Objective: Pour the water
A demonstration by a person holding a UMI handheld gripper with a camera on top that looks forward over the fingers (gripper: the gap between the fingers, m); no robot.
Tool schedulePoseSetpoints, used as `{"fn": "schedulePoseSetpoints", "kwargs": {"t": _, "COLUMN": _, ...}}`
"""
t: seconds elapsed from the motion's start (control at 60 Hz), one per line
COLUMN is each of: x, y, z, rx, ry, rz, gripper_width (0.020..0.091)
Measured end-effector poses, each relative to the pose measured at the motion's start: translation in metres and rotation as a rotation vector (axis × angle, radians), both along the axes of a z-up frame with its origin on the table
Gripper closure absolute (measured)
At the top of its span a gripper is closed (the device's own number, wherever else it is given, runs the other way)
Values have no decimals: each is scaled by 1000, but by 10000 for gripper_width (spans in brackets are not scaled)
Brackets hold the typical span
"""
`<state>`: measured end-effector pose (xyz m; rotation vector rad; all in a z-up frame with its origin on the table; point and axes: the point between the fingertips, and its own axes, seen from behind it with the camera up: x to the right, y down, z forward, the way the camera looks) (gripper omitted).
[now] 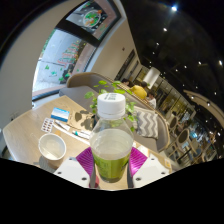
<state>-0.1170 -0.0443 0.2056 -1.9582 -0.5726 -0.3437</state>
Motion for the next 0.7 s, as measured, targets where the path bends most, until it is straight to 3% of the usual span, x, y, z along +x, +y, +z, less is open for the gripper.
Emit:
{"fn": "schedulePoseSetpoints", "kwargs": {"t": 0.25, "x": 9, "y": 7, "z": -93, "rx": -94, "ry": 457, "rz": -113, "gripper_width": 671}}
{"fn": "schedulePoseSetpoints", "kwargs": {"t": 0.45, "x": 11, "y": 10, "z": -136, "rx": -102, "ry": 491, "rz": -119, "gripper_width": 667}}
{"fn": "schedulePoseSetpoints", "kwargs": {"t": 0.55, "x": 12, "y": 12, "z": -133, "rx": -62, "ry": 488, "rz": -106, "gripper_width": 660}}
{"fn": "schedulePoseSetpoints", "kwargs": {"t": 0.7, "x": 13, "y": 10, "z": -136, "rx": -86, "ry": 498, "rz": -138, "gripper_width": 559}}
